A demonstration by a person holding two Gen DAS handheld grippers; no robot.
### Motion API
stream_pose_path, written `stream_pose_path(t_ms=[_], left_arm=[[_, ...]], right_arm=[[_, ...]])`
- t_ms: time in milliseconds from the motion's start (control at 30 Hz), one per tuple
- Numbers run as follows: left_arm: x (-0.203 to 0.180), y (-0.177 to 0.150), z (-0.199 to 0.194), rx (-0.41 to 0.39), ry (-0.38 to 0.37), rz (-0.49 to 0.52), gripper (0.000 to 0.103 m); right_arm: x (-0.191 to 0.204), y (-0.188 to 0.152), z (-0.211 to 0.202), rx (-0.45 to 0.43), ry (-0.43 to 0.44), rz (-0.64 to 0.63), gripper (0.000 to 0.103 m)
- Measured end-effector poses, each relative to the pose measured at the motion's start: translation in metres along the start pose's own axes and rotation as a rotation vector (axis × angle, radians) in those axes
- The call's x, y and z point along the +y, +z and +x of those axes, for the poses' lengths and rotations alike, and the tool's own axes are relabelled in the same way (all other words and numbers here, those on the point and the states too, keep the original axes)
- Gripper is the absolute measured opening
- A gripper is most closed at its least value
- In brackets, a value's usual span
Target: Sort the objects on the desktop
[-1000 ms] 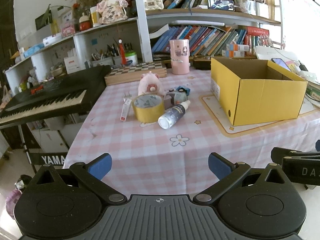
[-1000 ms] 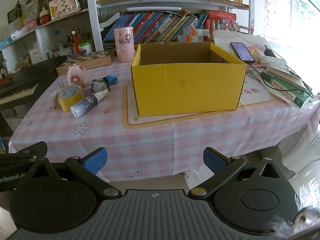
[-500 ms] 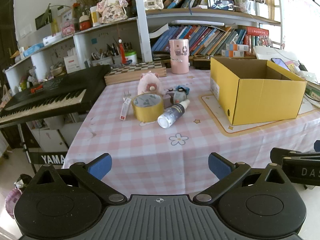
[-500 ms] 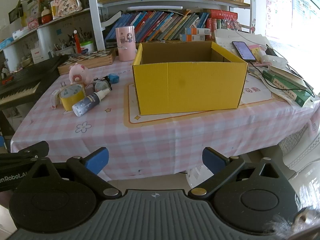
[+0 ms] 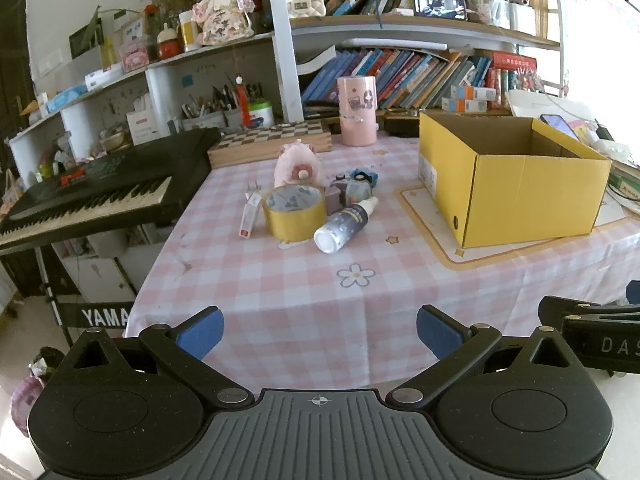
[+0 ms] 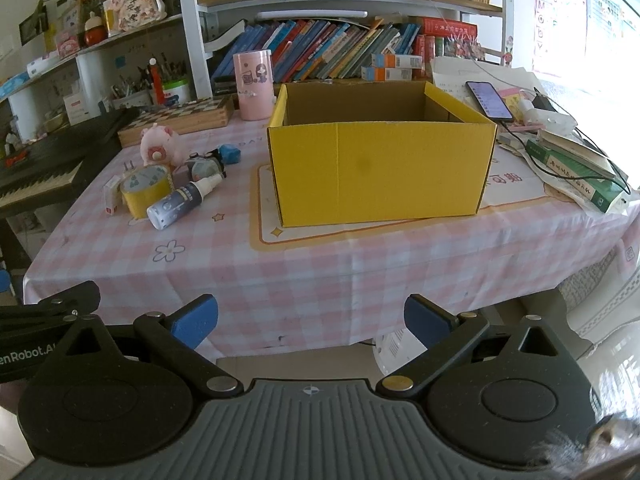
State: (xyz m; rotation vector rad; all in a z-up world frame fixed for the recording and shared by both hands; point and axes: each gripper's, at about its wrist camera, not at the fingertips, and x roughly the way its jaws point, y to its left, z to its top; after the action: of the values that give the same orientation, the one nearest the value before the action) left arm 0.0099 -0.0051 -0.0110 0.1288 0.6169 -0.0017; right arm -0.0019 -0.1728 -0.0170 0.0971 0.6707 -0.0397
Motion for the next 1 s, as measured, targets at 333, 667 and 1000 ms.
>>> stream_pose_path(t_ms=[333, 667, 1000], left_arm=[[0.003, -0.001, -0.002, 0.002, -0.020, 0.005, 0.103], [0.005, 0.001, -0.004, 0.002, -0.030, 0.006, 0.103], [0.012, 0.002, 0.000, 0.013, -0.033, -0.011, 0.103]], right_arm=[[0.001, -0.001, 0.000, -0.001, 0.006, -0.002, 0.099], [0.003, 0.004, 0.001, 0.007, 0.021, -0.016, 0.097], [0.008, 0.006, 0.002, 0.006, 0.032, -0.024, 0.097]])
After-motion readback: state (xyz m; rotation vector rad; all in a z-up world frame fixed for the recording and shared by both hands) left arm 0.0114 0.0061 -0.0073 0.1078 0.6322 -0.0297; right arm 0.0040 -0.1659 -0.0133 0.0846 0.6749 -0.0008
